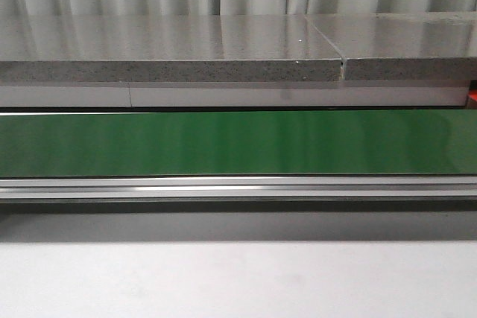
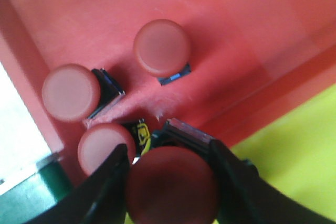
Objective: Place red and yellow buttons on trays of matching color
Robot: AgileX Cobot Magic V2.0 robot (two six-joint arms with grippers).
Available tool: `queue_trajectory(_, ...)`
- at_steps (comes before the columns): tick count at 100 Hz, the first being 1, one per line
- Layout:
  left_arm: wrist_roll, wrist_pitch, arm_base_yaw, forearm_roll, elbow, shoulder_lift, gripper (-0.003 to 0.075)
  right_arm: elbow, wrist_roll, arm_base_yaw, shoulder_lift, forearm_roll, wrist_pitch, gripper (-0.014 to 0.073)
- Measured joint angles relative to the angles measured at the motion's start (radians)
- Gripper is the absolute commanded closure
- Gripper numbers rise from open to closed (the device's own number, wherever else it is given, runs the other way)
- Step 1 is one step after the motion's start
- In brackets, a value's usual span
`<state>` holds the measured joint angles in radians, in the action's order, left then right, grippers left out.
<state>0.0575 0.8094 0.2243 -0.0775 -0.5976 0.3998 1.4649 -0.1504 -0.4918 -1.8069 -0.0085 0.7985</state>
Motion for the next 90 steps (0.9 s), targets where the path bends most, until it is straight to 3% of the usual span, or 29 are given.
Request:
queue_trajectory(77,0.000,0.000,0.000,0.000,0.000,0.000,0.0741,0.000,-0.002,0.000,-0.139,0.017,-0.109,0.0436)
queue_trajectory(90,0.000,0.000,0.000,0.000,0.000,0.000,0.0741,0.000,-0.002,0.000,-0.151,0.018,-0.109,0.0291)
